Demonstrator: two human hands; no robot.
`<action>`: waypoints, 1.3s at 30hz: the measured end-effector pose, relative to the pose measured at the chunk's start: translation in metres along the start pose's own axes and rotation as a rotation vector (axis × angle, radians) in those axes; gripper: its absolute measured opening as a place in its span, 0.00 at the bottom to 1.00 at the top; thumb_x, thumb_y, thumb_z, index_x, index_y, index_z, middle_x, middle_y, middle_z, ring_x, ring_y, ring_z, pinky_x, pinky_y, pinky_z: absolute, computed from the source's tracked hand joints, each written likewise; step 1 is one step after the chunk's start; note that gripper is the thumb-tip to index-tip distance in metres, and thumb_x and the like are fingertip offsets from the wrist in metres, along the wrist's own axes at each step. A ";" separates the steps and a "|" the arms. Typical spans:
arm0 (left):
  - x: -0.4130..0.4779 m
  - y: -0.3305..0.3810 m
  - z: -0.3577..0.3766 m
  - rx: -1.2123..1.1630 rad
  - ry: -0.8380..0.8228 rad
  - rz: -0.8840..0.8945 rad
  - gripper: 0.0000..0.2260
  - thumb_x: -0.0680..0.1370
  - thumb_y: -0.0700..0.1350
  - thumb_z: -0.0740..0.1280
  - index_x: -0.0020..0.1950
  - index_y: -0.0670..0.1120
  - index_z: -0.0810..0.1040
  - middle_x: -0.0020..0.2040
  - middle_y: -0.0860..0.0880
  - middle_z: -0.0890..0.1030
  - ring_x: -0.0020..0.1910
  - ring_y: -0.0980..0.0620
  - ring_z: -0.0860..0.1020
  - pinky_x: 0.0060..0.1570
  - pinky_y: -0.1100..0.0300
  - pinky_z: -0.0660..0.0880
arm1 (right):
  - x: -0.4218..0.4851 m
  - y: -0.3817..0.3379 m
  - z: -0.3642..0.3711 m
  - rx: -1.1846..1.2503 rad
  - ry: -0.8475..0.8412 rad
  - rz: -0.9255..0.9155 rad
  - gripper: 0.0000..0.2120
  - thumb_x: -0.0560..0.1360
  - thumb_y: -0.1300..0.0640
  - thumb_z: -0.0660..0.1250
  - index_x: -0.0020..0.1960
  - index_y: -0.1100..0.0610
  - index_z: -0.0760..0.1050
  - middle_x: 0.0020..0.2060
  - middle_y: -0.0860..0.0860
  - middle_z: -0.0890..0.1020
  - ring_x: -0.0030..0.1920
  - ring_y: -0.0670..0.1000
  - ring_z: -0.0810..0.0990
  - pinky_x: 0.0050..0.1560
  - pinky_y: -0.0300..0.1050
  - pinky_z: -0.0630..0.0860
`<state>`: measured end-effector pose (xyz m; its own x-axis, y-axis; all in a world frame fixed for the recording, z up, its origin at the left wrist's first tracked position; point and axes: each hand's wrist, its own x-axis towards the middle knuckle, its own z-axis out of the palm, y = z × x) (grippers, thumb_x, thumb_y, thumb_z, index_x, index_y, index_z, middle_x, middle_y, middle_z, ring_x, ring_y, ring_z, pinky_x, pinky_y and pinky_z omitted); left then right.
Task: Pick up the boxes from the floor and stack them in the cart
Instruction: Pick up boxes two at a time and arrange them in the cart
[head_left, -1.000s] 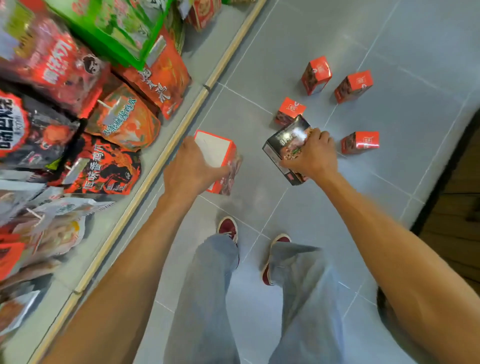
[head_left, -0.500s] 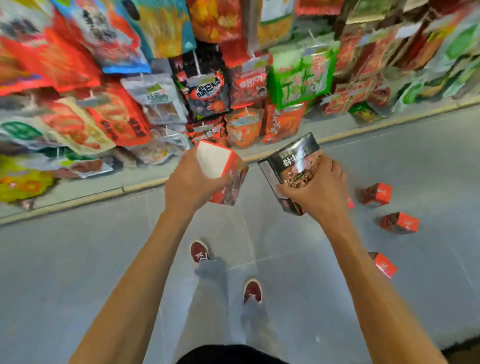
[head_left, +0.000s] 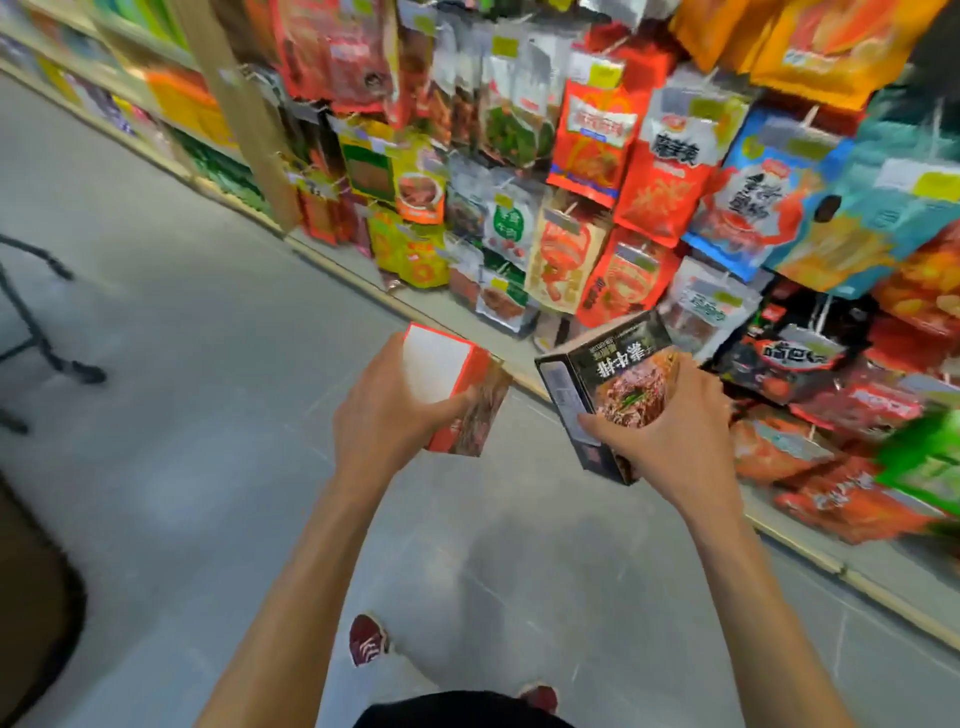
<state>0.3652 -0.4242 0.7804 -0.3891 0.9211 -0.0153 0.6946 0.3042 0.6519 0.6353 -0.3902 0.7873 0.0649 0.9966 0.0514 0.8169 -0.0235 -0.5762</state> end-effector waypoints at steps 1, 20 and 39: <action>0.005 -0.021 -0.021 0.004 0.033 -0.040 0.32 0.61 0.72 0.69 0.59 0.59 0.68 0.53 0.55 0.77 0.54 0.48 0.76 0.42 0.54 0.71 | 0.002 -0.029 0.014 0.020 -0.025 -0.042 0.49 0.56 0.33 0.76 0.69 0.52 0.63 0.62 0.52 0.69 0.64 0.55 0.66 0.59 0.51 0.67; 0.072 -0.359 -0.307 0.014 0.398 -0.561 0.36 0.65 0.67 0.72 0.70 0.58 0.67 0.64 0.54 0.77 0.63 0.48 0.76 0.51 0.54 0.70 | 0.003 -0.443 0.320 0.098 -0.409 -0.570 0.52 0.55 0.32 0.77 0.70 0.53 0.63 0.66 0.54 0.69 0.67 0.55 0.65 0.67 0.54 0.68; 0.287 -0.554 -0.489 -0.134 0.657 -0.751 0.41 0.59 0.71 0.67 0.67 0.52 0.70 0.61 0.53 0.77 0.59 0.50 0.77 0.53 0.52 0.74 | 0.118 -0.774 0.563 0.092 -0.652 -0.873 0.51 0.52 0.32 0.77 0.69 0.49 0.62 0.61 0.50 0.70 0.63 0.51 0.67 0.59 0.49 0.69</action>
<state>-0.4272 -0.4472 0.7855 -0.9829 0.1734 -0.0624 0.0745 0.6837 0.7260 -0.3117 -0.2099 0.7799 -0.8543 0.5177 0.0458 0.3858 0.6908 -0.6115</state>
